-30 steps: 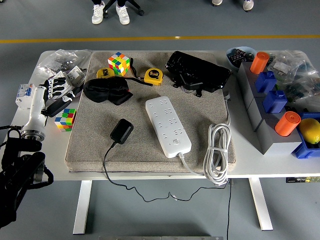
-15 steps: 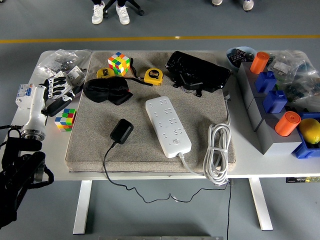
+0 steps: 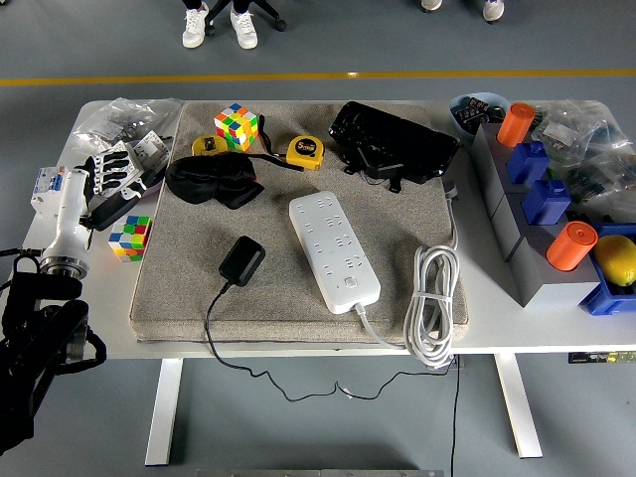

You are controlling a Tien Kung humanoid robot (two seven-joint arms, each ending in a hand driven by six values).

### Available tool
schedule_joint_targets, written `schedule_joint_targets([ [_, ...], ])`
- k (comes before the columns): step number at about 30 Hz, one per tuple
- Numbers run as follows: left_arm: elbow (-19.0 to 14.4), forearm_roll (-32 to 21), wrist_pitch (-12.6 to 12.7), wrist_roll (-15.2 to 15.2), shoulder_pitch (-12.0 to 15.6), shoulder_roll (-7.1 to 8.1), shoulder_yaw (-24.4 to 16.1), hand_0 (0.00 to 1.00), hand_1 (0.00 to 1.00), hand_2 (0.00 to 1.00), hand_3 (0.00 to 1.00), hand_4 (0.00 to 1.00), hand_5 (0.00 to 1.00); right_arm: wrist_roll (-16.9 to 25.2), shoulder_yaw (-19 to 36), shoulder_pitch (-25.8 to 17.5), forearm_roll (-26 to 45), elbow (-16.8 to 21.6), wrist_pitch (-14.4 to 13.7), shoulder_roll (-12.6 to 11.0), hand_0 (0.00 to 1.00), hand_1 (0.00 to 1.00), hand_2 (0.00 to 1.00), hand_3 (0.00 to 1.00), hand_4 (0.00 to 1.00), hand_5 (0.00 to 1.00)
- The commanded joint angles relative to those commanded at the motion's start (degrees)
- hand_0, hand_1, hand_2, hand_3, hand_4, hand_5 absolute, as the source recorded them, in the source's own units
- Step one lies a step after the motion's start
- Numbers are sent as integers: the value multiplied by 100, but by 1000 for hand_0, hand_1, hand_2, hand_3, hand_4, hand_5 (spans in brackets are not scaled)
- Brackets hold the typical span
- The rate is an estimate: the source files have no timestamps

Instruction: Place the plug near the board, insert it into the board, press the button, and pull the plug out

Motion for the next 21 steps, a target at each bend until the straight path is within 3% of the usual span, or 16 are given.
schedule_joint_targets([
  [21,-9,4,-12,14,-27,9,-6,646,671,713,694,926,488,5,-16,11,12,1,0,-12,656,677,649,568,996,564],
])
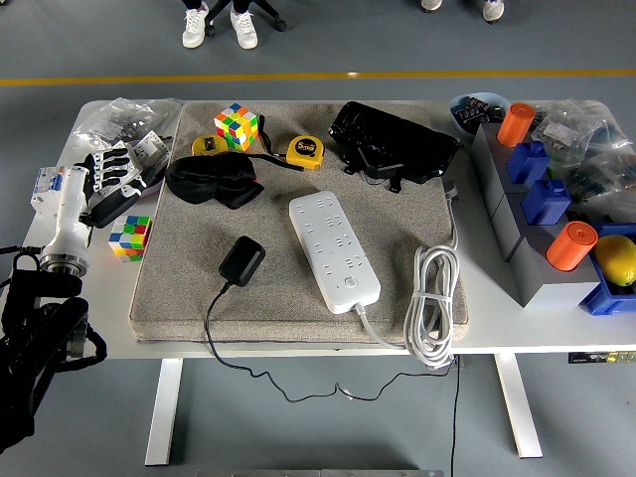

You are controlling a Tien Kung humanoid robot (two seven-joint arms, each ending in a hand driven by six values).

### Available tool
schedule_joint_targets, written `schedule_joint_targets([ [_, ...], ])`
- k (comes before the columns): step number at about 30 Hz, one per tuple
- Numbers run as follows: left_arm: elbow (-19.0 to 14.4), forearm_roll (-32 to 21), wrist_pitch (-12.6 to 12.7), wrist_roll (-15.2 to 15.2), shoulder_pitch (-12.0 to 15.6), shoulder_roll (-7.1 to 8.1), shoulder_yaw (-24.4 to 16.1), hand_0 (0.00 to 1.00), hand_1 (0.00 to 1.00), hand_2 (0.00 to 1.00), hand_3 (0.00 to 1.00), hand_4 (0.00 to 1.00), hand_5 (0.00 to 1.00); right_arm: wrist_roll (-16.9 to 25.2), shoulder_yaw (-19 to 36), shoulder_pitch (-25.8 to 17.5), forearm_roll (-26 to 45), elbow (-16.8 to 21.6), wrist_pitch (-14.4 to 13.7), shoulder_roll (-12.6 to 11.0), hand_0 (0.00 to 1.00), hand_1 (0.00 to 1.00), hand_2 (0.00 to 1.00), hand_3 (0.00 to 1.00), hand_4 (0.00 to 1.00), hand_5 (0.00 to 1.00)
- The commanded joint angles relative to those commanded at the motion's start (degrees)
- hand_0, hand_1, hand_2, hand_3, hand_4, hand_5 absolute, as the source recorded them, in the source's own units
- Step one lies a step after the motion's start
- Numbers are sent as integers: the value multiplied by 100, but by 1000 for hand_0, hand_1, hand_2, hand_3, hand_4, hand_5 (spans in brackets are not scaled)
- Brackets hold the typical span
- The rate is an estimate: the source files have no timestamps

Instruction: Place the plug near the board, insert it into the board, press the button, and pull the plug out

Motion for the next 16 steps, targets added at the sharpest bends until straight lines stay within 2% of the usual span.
schedule_joint_targets([
  [16,6,-4,-2,-1,-20,18,51,648,672,713,689,921,485,2,-66,15,17,2,4,-37,656,677,649,567,995,563],
])
